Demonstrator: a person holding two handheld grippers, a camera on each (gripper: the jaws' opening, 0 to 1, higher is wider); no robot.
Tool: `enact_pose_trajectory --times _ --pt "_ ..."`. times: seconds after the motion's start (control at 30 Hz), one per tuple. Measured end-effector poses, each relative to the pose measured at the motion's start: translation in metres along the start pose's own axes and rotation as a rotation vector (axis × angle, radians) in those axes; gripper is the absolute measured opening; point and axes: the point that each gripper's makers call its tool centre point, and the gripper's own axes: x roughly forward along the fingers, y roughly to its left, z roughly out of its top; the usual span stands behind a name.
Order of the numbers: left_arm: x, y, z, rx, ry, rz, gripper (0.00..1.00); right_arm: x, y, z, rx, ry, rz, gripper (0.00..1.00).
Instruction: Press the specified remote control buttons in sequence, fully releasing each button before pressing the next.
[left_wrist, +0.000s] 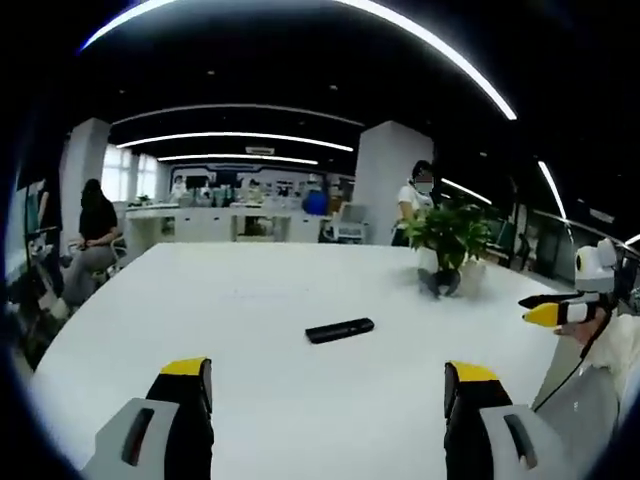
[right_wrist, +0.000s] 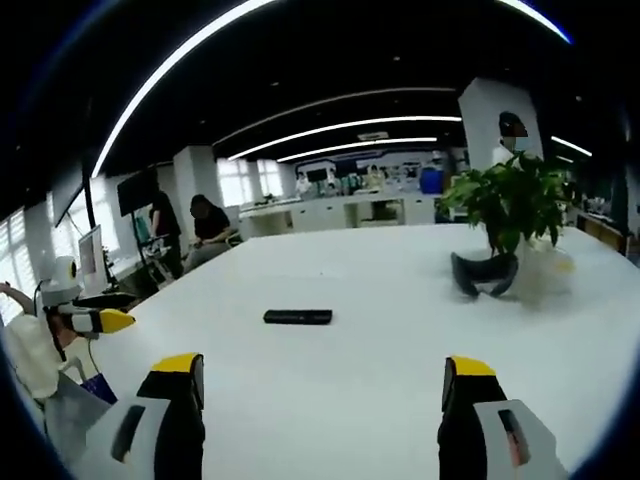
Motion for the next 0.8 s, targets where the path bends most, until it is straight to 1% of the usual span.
enact_pose_trajectory --times 0.07,0.2,0.27,0.4,0.63,0.73,0.8 --pt "-0.002 0.004 0.001 -0.005 -0.011 0.016 0.99 0.001 0.001 0.0 -0.005 0.002 0.002 0.99" --pt "-0.004 0.004 -0.002 -0.009 -0.002 0.016 0.99 0.002 0.002 0.001 -0.004 -0.002 0.008 0.99" --pt "-0.005 0.004 -0.001 0.001 -0.009 0.021 0.99 0.001 0.003 0.003 0.001 -0.01 0.01 0.99" --pt "-0.003 0.004 -0.005 -0.015 -0.002 0.009 0.99 0.0 0.003 0.006 0.004 -0.025 0.008 0.98" --pt "-0.005 0.005 -0.007 0.003 0.001 0.014 0.99 -0.003 0.001 0.003 0.009 -0.025 0.001 0.98" --pt "-0.006 0.003 -0.008 -0.007 0.003 0.011 0.99 -0.004 0.0 0.006 0.018 -0.044 -0.001 0.97" --pt "-0.007 0.004 -0.009 0.003 0.008 0.012 0.99 -0.004 0.0 0.007 0.019 -0.046 -0.002 0.97"
